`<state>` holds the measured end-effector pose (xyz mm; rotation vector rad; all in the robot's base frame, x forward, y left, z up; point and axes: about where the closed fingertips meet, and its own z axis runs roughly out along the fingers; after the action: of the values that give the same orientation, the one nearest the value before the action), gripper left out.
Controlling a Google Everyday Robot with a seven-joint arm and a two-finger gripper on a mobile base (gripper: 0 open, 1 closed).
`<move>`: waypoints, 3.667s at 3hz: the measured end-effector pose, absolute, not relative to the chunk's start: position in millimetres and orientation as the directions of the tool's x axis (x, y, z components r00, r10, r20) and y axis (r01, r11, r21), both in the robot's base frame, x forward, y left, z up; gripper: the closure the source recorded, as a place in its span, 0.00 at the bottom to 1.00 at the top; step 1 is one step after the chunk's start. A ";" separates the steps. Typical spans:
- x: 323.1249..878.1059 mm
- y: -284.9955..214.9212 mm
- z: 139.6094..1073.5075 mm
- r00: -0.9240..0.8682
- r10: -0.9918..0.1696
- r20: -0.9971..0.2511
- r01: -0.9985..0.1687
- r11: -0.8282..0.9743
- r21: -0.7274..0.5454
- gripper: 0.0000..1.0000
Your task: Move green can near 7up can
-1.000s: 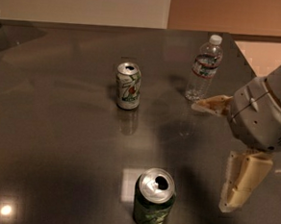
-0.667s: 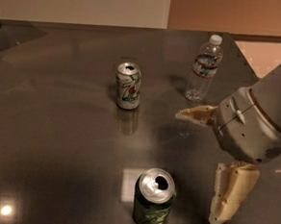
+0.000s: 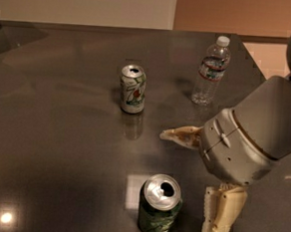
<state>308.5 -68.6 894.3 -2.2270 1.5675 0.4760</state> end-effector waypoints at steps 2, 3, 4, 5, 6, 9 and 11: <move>291.2 -45.7 888.1 0.347 -0.780 -0.521 -0.929 -0.362 -0.078 0.15; 290.6 -40.2 884.8 0.343 -0.780 -0.524 -0.929 -0.364 -0.066 0.39; 294.5 -38.5 886.6 0.329 -0.784 -0.527 -0.934 -0.352 -0.060 0.62; 309.1 -36.6 903.0 0.303 -0.797 -0.522 -0.948 -0.307 -0.083 0.87; 340.3 -34.8 926.4 0.239 -0.816 -0.526 -0.971 -0.208 -0.118 1.00; 438.5 -24.8 945.6 0.031 -0.836 -0.548 -0.991 0.044 -0.123 1.00; 486.6 -39.9 916.4 -0.109 -0.824 -0.556 -0.982 0.177 -0.071 1.00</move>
Offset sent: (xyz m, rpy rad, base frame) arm -0.0269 0.0342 -0.0127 0.0485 0.0783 0.0863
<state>486.6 -39.9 916.4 -1.6947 1.9842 0.4390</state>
